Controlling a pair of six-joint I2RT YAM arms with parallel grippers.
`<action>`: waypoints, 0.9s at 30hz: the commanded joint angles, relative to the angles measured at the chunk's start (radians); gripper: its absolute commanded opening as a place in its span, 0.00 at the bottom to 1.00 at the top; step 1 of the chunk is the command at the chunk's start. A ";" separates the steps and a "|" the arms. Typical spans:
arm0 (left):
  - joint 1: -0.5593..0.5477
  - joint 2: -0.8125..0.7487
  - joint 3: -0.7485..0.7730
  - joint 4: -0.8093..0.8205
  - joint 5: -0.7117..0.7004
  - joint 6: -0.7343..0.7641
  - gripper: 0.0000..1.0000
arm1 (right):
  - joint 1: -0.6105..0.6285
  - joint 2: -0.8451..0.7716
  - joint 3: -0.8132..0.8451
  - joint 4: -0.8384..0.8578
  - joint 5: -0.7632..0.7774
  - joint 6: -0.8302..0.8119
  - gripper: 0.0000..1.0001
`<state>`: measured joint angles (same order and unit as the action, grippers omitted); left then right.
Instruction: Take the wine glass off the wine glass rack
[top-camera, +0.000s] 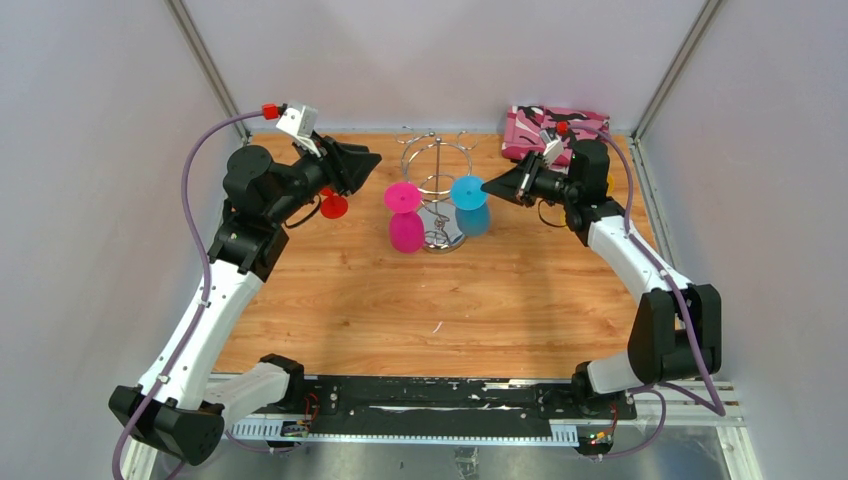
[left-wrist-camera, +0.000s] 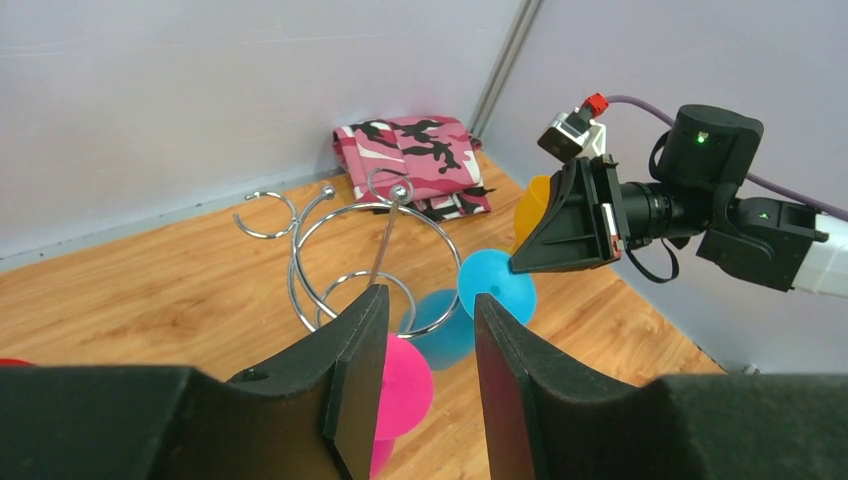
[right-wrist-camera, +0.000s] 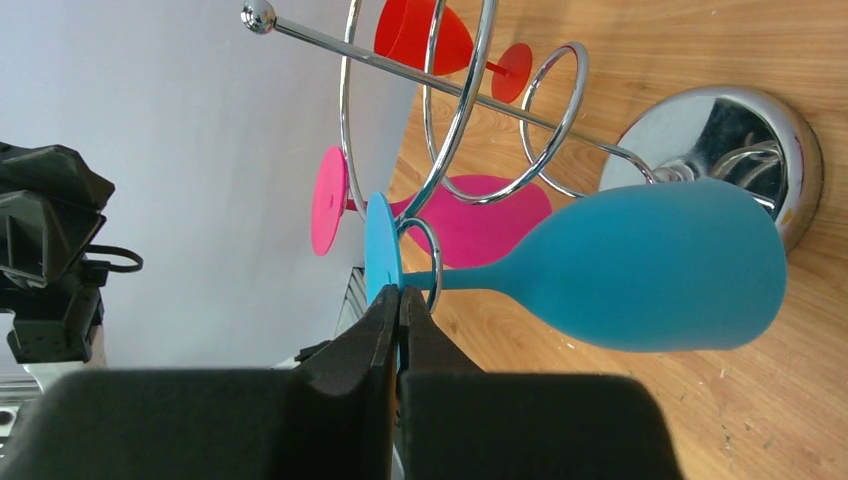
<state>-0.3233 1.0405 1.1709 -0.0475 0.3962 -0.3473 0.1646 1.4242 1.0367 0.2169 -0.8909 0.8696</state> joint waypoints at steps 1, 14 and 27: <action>-0.007 -0.002 -0.007 0.007 -0.005 0.016 0.42 | 0.018 0.005 -0.007 0.029 -0.021 0.047 0.00; -0.007 -0.005 -0.008 -0.002 -0.007 0.018 0.39 | 0.018 -0.018 -0.087 0.085 0.025 0.209 0.00; -0.007 -0.006 -0.007 -0.005 -0.003 0.015 0.39 | 0.013 -0.105 -0.117 0.076 0.085 0.234 0.00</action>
<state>-0.3233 1.0405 1.1702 -0.0502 0.3962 -0.3450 0.1646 1.3621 0.9428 0.2840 -0.8345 1.0851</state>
